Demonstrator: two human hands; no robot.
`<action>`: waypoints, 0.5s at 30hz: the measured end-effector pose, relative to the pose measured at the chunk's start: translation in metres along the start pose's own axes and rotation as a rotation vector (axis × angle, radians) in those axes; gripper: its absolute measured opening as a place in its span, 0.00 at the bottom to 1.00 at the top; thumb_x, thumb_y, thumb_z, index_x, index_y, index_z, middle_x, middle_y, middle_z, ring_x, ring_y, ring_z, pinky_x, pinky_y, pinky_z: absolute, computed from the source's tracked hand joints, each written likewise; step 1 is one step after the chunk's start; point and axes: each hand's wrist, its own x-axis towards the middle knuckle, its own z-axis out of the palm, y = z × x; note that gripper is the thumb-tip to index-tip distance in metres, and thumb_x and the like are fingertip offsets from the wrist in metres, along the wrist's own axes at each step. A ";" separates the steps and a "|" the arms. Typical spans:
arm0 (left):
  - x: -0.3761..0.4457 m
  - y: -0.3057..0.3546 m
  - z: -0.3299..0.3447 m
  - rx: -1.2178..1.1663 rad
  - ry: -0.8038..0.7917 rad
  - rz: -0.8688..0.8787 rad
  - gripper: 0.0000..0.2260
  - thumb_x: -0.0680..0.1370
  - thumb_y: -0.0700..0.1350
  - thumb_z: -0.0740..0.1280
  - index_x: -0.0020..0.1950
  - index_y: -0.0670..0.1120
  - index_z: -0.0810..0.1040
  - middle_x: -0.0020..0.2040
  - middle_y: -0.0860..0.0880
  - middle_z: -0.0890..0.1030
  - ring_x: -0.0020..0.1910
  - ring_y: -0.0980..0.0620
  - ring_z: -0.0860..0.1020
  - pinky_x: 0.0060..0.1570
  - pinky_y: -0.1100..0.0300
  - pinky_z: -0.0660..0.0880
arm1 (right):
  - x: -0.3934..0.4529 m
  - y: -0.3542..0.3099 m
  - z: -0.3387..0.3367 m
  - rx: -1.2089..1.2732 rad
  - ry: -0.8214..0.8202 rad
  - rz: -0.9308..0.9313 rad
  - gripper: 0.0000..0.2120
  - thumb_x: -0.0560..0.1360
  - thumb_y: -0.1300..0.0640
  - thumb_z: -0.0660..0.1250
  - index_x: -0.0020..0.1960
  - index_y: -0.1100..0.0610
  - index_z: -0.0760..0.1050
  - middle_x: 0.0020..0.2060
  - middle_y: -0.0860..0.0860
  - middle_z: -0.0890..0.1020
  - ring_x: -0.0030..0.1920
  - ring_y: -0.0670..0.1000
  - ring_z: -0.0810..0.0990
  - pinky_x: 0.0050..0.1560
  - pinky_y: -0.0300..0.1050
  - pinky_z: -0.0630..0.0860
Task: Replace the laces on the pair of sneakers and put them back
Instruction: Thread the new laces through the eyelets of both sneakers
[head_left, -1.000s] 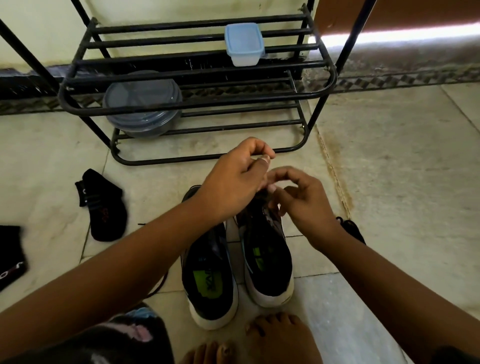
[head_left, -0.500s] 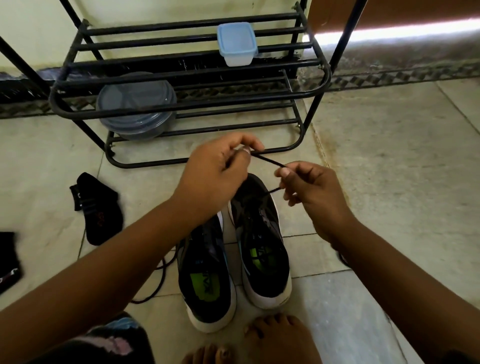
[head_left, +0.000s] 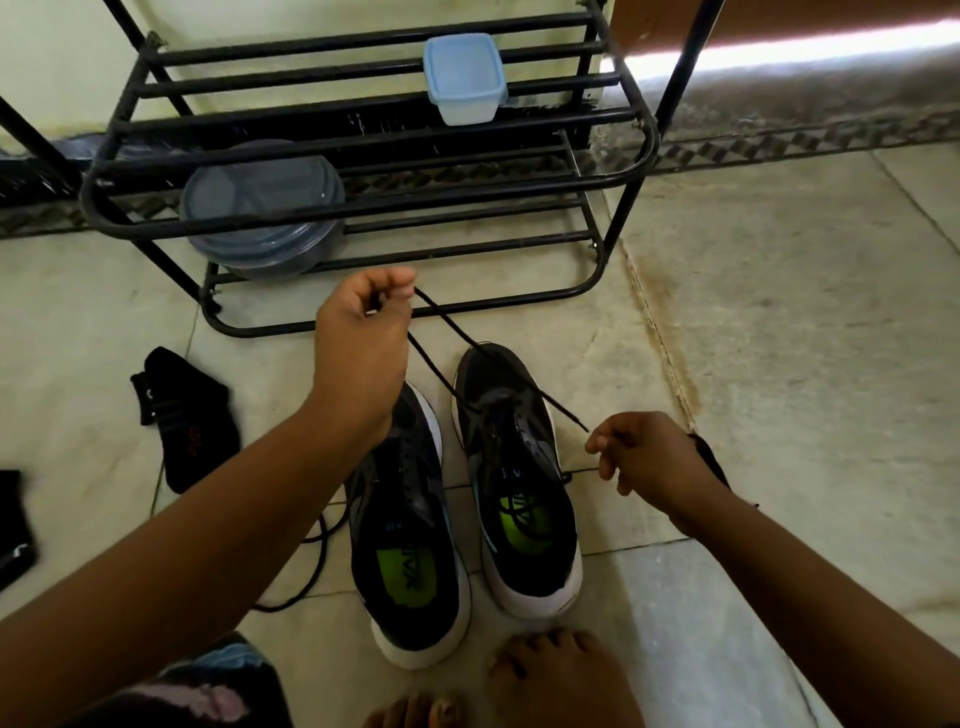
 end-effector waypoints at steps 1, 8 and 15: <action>0.000 -0.002 0.002 0.001 -0.005 -0.026 0.10 0.80 0.36 0.60 0.57 0.46 0.76 0.52 0.53 0.78 0.48 0.59 0.75 0.54 0.61 0.72 | -0.001 -0.001 0.000 0.022 -0.006 0.001 0.11 0.79 0.64 0.59 0.45 0.64 0.79 0.31 0.54 0.79 0.29 0.50 0.74 0.26 0.33 0.70; 0.001 -0.012 0.012 0.221 -0.152 -0.019 0.07 0.80 0.40 0.61 0.51 0.50 0.77 0.50 0.52 0.80 0.46 0.56 0.76 0.44 0.66 0.72 | 0.004 -0.001 0.005 -0.107 -0.055 -0.041 0.11 0.77 0.63 0.61 0.41 0.56 0.80 0.35 0.53 0.82 0.34 0.52 0.78 0.34 0.42 0.76; -0.016 0.000 0.009 0.261 -0.623 0.182 0.10 0.81 0.38 0.57 0.49 0.45 0.79 0.30 0.52 0.77 0.30 0.55 0.75 0.35 0.63 0.73 | 0.022 -0.017 0.014 -0.194 0.053 -0.392 0.27 0.76 0.53 0.67 0.72 0.41 0.61 0.64 0.48 0.68 0.51 0.48 0.76 0.47 0.35 0.71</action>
